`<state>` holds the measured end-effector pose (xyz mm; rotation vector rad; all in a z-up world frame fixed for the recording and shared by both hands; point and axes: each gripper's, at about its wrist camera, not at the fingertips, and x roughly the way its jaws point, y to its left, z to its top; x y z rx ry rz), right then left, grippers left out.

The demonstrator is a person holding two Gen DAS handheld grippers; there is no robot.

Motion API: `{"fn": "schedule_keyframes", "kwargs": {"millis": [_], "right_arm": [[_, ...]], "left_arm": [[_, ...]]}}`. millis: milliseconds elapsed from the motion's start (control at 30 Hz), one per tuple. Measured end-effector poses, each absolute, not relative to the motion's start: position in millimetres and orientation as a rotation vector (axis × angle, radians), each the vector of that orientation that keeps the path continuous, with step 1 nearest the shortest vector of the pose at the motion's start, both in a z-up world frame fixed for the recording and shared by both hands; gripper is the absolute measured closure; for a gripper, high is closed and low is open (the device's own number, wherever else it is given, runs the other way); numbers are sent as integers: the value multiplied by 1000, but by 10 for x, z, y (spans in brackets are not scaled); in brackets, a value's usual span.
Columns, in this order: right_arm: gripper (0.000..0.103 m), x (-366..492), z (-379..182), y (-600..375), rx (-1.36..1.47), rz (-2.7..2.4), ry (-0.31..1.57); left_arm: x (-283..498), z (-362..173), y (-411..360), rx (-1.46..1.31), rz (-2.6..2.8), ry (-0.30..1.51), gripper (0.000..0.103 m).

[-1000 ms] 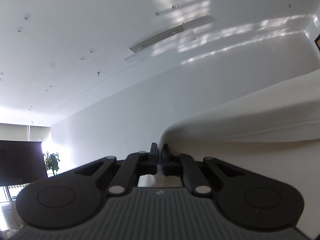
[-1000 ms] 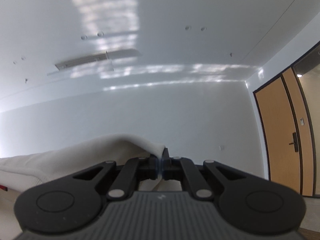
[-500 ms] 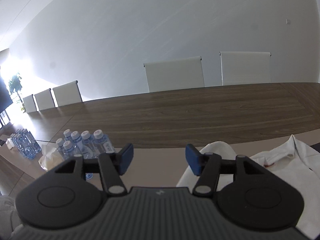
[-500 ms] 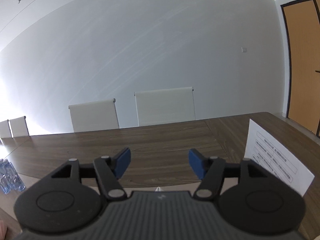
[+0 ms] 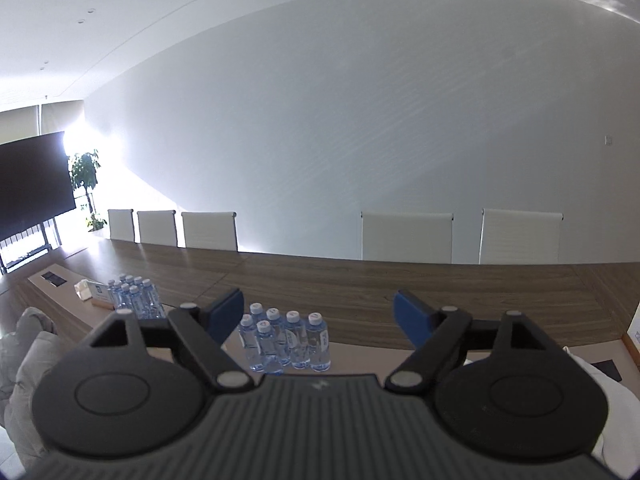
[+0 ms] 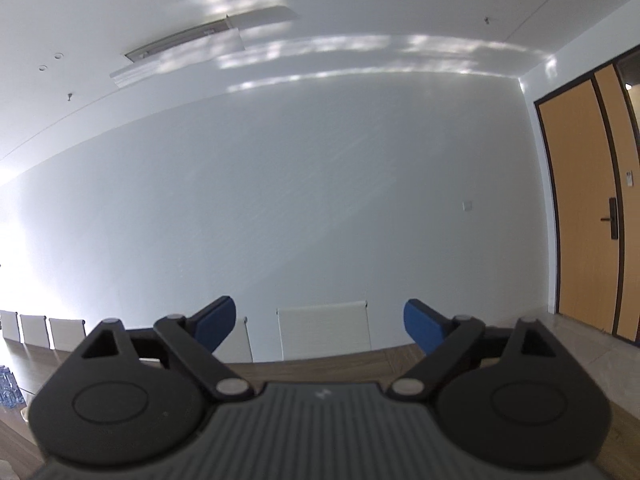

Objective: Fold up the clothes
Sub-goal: 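Lay the sweatshirt flat on the table and open both tools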

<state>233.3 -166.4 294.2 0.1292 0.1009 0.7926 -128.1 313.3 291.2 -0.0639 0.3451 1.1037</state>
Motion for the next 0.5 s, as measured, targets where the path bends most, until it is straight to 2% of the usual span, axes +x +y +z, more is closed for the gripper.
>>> {"fn": "schedule_keyframes", "kwargs": {"millis": [67, 167, 267, 367, 500], "right_arm": [[8, 2035, 3213, -2034, 139, 794, 67], [7, 1732, 3624, -2491, 171, 785, 38], [7, 1614, 3920, -2839, 213, 777, 32], [5, 1534, 3838, -3398, 240, 819, 49], [4, 1557, 3190, -3488, 154, 928, 117]], "left_arm": [[-1553, 3165, 2964, -61, 1118, 309, 16], [-1852, 3426, 2802, -61, 1132, 271, 15], [-2025, 3563, 2730, -72, 1116, 251, 7], [-1978, 3418, 2768, -97, 1040, 261, 6], [-1766, 2819, 2815, -115, 954, 284, 6]]}}
